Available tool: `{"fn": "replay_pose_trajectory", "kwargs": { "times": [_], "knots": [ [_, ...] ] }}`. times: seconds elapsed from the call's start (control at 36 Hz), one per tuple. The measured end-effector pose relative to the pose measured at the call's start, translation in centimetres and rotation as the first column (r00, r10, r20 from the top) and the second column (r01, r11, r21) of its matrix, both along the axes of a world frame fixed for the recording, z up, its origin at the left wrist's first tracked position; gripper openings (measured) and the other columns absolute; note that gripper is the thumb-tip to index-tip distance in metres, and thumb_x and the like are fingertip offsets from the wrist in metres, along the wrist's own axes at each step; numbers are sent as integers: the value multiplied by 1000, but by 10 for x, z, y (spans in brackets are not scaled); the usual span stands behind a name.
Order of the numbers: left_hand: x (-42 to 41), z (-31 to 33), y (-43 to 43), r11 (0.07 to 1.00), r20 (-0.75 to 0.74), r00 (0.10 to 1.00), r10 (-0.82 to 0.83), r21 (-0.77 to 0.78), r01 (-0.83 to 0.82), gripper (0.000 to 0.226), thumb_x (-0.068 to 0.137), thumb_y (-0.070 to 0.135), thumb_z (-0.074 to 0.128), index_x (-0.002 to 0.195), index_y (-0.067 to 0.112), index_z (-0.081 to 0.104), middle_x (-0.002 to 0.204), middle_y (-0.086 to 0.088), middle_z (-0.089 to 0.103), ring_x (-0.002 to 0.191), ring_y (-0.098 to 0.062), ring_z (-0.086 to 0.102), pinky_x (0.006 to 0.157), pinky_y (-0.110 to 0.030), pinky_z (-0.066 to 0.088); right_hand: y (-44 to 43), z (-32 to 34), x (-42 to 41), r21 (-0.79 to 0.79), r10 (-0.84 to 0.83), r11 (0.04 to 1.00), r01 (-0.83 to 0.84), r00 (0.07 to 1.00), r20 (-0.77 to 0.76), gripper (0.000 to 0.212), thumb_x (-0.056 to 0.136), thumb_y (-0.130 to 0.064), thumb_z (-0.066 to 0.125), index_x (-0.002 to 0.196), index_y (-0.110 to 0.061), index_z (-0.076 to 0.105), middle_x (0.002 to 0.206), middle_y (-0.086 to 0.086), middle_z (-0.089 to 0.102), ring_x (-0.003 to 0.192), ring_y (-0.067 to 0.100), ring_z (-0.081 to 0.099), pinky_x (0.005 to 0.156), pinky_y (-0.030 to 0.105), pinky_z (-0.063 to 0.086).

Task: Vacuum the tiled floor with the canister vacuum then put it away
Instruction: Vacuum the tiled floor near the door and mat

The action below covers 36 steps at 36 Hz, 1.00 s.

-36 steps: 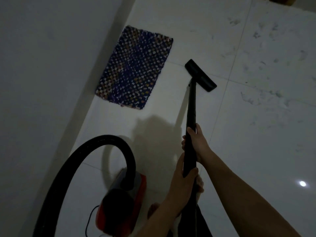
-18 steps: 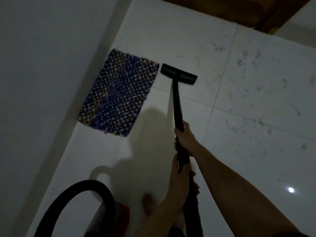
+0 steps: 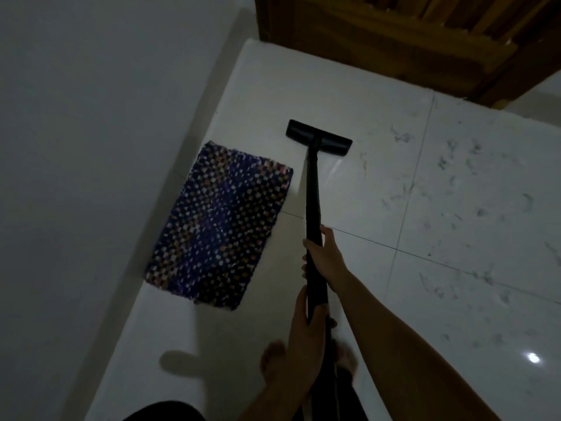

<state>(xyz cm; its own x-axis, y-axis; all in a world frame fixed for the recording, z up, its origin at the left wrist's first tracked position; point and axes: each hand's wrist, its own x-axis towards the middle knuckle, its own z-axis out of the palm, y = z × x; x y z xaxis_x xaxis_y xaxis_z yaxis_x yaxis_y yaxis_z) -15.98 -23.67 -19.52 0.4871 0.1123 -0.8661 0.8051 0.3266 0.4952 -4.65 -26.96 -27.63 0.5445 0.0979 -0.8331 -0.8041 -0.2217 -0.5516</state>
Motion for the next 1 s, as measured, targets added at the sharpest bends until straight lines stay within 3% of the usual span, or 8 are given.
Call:
{"fn": "replay_pose_trajectory", "kwargs": {
  "times": [0.08, 0.22, 0.33, 0.56, 0.72, 0.81, 0.89, 1.0],
  "knots": [
    [18, 0, 9, 999, -10, 1000, -3, 44, 3, 44, 99, 19, 42, 141, 28, 32, 125, -25, 56, 97, -46, 61, 83, -49, 53, 8, -5, 16, 30, -30, 999, 30, 1000, -10, 60, 96, -21, 55, 145, -36, 25, 82, 15, 61, 55, 22, 55, 49, 30, 49],
    [44, -10, 16, 998, 4, 998, 55, 15, -55, 40, 99, 18, 43, 133, 37, 37, 100, -17, 63, 48, -13, 56, 44, -24, 47, 16, -14, 47, 125, -61, 990, 67, 997, -56, 64, 97, -19, 53, 147, -42, 21, 81, 14, 57, 56, 21, 53, 51, 31, 47],
    [64, -13, 13, 995, -32, 996, 79, 66, -77, 45, 96, 21, 48, 138, 33, 37, 110, -16, 64, 77, -35, 66, 68, -42, 54, 19, -16, 72, 178, -73, 980, 87, 994, -85, 59, 97, -12, 50, 143, -41, 28, 67, 9, 49, 50, 18, 48, 47, 28, 46],
    [72, -9, 12, 990, 5, 990, 142, 20, -142, 47, 97, 17, 47, 141, 27, 35, 74, -4, 62, 46, -10, 51, 48, -26, 45, 25, -4, 82, 99, 14, 995, -14, 1000, 4, 45, 97, -8, 44, 137, -28, 38, 60, 7, 43, 41, 14, 43, 38, 21, 42],
    [49, 6, 26, 984, -14, 986, 167, 57, -166, 48, 96, 19, 49, 142, 25, 36, 125, -23, 58, 105, -47, 59, 86, -48, 51, 40, 9, 53, 76, 51, 996, -53, 998, 19, 48, 97, -10, 43, 139, -32, 36, 64, 8, 46, 47, 18, 45, 40, 22, 44],
    [27, 14, 35, 984, 19, 985, 171, 36, -172, 44, 96, 19, 49, 138, 28, 40, 95, -14, 67, 57, -19, 61, 53, -28, 49, 48, 16, 32, 61, 50, 997, -51, 998, 24, 48, 97, -11, 43, 139, -32, 37, 64, 8, 47, 46, 18, 46, 40, 22, 44],
    [4, 22, 44, 987, 11, 987, 161, 19, -161, 46, 95, 22, 50, 140, 27, 39, 107, -23, 65, 56, -13, 54, 55, -27, 46, 55, 22, 11, 48, 42, 998, -44, 999, 29, 47, 97, -11, 43, 139, -30, 38, 62, 8, 47, 42, 16, 46, 39, 23, 44],
    [-22, 29, 53, 987, 36, 986, 161, 10, -162, 45, 96, 20, 49, 139, 29, 39, 79, -8, 65, 47, -11, 54, 48, -28, 47, 63, 32, -14, 55, 41, 998, -42, 999, 33, 41, 97, -11, 42, 135, -26, 41, 62, 8, 46, 41, 15, 45, 40, 22, 44]
  ]
}}
